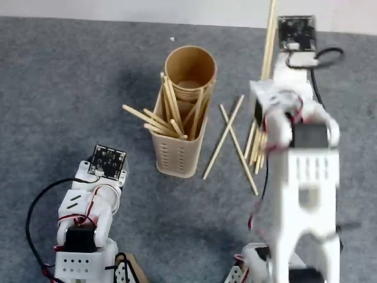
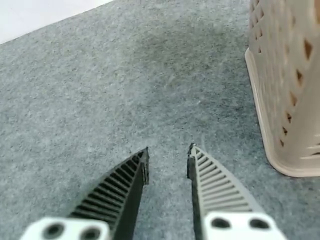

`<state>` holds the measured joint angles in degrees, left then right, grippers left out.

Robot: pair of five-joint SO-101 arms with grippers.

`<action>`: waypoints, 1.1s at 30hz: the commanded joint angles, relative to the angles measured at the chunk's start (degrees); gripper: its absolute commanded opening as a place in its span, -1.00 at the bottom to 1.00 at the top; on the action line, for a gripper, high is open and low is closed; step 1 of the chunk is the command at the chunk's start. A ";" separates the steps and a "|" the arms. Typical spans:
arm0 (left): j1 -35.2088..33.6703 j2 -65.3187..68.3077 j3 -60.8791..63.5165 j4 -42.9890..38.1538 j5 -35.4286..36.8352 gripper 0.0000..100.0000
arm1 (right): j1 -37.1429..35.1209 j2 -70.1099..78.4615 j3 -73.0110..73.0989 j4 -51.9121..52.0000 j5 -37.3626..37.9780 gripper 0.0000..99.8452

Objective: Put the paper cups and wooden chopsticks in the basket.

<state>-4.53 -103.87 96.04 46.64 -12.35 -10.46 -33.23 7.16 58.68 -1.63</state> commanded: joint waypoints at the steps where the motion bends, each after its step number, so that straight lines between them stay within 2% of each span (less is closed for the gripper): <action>1: 0.92 -0.13 1.01 -0.88 -0.62 -0.68 | -6.37 -9.54 1.10 -9.10 -5.27 -0.99; 9: 0.92 -0.13 1.01 -0.88 -0.62 -0.68 | -18.15 -19.21 28.44 -47.52 -5.10 -0.99; 13: 0.92 -0.13 1.01 -0.88 -0.62 -0.68 | -23.08 -22.90 40.48 -60.88 -5.10 -0.99; 16: 0.92 -0.13 1.01 -0.88 -0.62 -0.68 | -24.13 -23.16 46.20 -68.26 -5.10 -0.99; 22: 0.84 -0.13 1.01 -0.88 -0.62 -0.68 | -23.96 -23.60 52.53 -70.81 -5.01 -0.99; 28: 0.84 -0.13 1.01 -0.88 -0.62 -0.68 | -24.22 -23.69 58.42 -70.90 5.19 -0.98; 33: 0.84 -0.13 1.01 -0.88 -0.62 -0.68 | -23.52 -23.69 58.59 -70.55 7.65 -0.98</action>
<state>-4.53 -103.87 96.04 46.64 -12.35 -34.20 -55.82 66.07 -11.21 4.44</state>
